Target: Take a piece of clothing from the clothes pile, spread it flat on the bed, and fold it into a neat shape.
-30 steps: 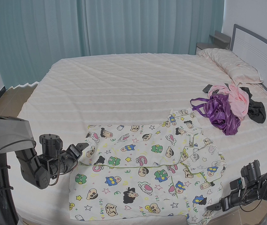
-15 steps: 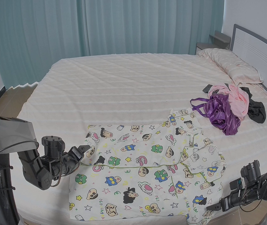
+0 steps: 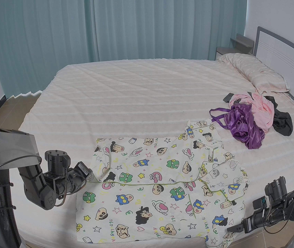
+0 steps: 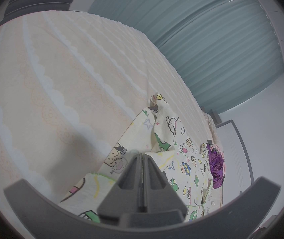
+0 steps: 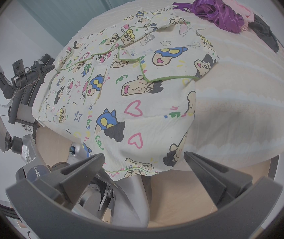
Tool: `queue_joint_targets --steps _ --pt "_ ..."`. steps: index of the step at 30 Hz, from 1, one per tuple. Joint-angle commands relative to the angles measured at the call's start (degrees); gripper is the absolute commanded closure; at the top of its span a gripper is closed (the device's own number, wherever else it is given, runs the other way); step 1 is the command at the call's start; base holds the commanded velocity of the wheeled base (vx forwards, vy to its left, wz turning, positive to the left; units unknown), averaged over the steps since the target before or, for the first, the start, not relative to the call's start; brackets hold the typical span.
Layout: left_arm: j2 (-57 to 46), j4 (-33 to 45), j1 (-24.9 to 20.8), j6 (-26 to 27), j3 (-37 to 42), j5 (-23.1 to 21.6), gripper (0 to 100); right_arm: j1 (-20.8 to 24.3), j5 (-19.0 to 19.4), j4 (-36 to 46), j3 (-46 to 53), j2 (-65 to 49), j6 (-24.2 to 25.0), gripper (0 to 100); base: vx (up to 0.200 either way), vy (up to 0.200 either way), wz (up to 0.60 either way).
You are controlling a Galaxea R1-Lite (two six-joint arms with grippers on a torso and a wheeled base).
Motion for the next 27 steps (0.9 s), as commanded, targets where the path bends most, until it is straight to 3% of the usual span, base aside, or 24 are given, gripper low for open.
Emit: queue_joint_targets --steps 1,16,20,27 --pt "-2.02 -0.01 0.03 -0.03 0.65 0.18 100 0.01 0.00 -0.05 0.66 -0.30 0.01 0 0.000 0.000 0.00" --pt "-6.77 -0.01 0.74 0.85 4.34 0.01 100 0.01 0.00 -0.05 0.66 -0.56 0.01 0 0.000 0.000 0.00" --pt "-9.05 0.07 0.74 6.65 6.80 0.71 100 0.01 -0.09 0.04 0.84 -1.09 0.01 0 0.000 0.000 0.00" --pt "-6.06 -0.19 1.26 7.79 5.48 2.03 100 0.01 -0.09 0.04 0.84 -1.44 0.01 0 0.000 0.000 0.00"
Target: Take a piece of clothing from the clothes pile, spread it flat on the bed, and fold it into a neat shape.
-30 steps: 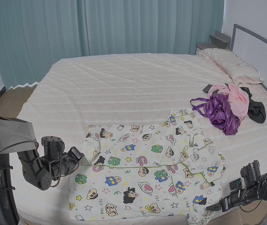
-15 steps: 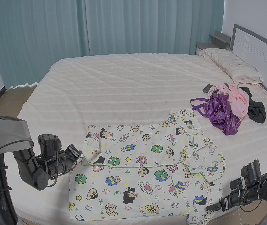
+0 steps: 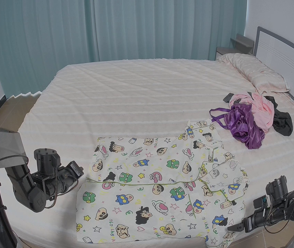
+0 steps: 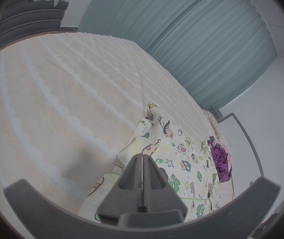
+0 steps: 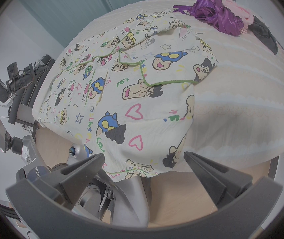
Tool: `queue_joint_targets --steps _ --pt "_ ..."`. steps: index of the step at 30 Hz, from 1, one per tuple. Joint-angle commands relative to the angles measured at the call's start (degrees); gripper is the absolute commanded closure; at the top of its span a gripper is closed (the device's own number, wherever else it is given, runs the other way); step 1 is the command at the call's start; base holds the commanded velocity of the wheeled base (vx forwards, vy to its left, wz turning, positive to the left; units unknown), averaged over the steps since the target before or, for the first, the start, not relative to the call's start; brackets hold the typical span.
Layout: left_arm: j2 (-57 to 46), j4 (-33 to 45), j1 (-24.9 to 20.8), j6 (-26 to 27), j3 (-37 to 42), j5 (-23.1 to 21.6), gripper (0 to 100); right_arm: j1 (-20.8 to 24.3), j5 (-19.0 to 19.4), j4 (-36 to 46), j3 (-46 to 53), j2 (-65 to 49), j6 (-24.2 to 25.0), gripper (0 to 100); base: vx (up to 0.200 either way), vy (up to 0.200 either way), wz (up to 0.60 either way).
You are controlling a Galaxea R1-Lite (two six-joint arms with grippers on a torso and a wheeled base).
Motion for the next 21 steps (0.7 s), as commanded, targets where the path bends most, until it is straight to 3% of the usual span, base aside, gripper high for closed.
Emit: queue_joint_targets --steps 1,5,6,14,21 --pt "2.85 -0.17 0.13 0.15 -2.07 -0.25 100 0.02 0.02 -0.02 0.92 -0.26 0.00 0 0.000 0.000 0.00" --pt "5.67 -0.08 0.30 0.24 -4.00 -0.87 100 0.11 0.02 -0.02 0.92 -0.08 0.00 0 0.000 0.000 0.00" --pt "5.67 -0.08 0.30 0.15 -4.00 -0.96 0 0.11 0.11 -0.02 0.92 -0.08 0.00 0 0.000 0.000 0.00" --pt "6.99 -0.17 1.97 -0.29 -3.65 -8.96 0 0.55 0.11 -0.02 0.84 0.44 0.00 0 0.000 0.000 0.00" --pt "8.66 -0.34 1.97 -0.29 -4.18 -10.10 0 0.55 0.11 -0.02 0.84 0.53 0.00 0 0.000 0.000 0.00"
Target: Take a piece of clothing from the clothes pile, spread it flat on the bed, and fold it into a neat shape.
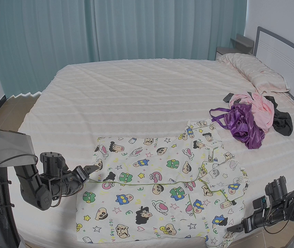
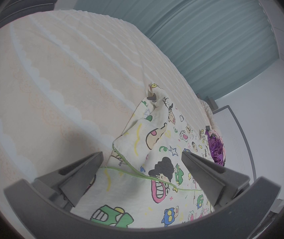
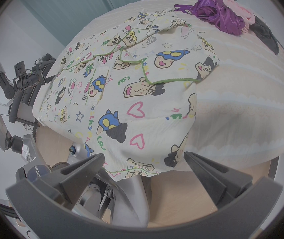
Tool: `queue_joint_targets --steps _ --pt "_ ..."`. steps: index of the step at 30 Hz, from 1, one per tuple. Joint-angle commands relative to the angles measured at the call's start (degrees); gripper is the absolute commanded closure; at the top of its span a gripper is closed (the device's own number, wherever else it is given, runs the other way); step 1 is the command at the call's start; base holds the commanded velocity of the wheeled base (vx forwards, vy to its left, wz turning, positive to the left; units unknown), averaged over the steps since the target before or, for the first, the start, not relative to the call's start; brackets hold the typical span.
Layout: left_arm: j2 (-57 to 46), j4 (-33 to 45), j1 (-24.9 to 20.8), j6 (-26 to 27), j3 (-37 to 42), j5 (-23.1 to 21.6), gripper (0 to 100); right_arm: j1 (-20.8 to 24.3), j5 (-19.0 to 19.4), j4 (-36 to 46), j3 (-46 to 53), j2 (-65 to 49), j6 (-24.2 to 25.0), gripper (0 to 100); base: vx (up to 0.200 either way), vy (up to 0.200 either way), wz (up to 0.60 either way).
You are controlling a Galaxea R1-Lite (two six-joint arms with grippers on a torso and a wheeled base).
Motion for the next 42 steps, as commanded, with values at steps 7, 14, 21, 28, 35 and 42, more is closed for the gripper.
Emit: queue_joint_targets --steps 7,14,21,28,35,42 --pt "1.82 -0.06 -0.10 -0.37 -3.34 -0.14 0 0.32 0.03 -0.02 0.84 0.73 0.01 0 0.000 0.000 0.00" --pt "1.38 -0.06 -0.81 -0.72 -2.64 -0.14 0 0.32 0.03 -0.11 0.84 0.99 0.01 0 0.000 0.000 0.00" --pt "-0.20 -0.15 -0.89 -2.31 -1.93 -0.05 0 0.32 0.03 -0.11 0.84 0.99 0.01 0 0.000 0.000 0.00" --pt "-1.17 -0.15 -2.21 -4.33 -2.29 -0.14 0 0.40 0.03 -0.11 0.84 0.91 0.01 0 0.000 0.000 0.00" --pt "-1.43 -0.24 -2.39 -4.24 -2.02 -0.14 0 0.40 0.03 -0.02 0.84 0.99 0.01 0 0.000 0.000 0.00" --pt "-2.92 -0.24 -2.39 -4.33 -2.20 -0.14 0 0.40 0.03 -0.11 0.84 0.99 0.01 0 0.000 0.000 0.00"
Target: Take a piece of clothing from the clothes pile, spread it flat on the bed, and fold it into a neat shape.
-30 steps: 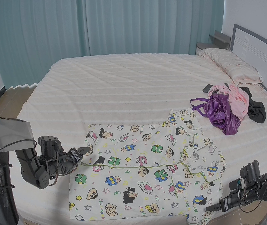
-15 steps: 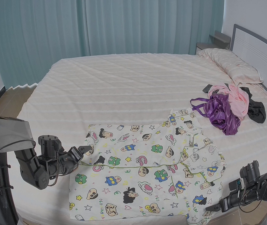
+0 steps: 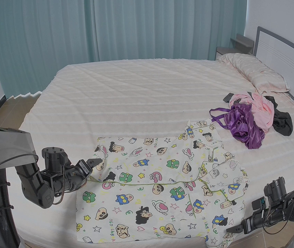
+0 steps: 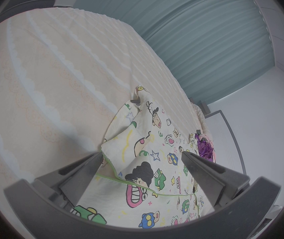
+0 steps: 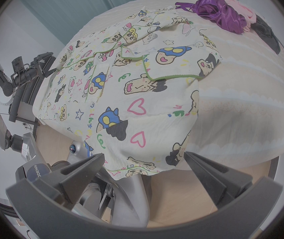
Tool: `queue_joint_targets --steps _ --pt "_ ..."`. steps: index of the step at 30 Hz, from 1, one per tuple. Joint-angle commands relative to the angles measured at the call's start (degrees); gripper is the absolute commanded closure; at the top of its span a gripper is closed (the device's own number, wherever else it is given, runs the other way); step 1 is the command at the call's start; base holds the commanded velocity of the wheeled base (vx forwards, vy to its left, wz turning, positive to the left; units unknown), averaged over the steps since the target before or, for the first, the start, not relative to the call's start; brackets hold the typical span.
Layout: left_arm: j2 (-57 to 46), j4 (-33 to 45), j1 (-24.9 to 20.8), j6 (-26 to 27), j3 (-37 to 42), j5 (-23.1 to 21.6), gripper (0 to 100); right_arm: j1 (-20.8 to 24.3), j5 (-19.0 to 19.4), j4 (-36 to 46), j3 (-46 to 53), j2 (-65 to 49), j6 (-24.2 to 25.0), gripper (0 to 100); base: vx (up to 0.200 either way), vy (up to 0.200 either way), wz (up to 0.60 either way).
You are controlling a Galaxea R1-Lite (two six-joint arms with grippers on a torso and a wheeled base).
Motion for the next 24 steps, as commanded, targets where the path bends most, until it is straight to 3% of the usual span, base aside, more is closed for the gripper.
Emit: queue_joint_targets --steps 1,24 --pt "-1.19 -0.02 0.00 -0.05 -0.08 -0.06 0 0.01 0.01 -0.03 0.84 0.09 0.00 0 0.000 0.000 0.00" --pt "2.15 -0.81 -1.41 0.13 -0.60 0.03 0 0.01 0.01 -0.03 0.84 0.00 0.00 0 0.000 0.000 0.00"
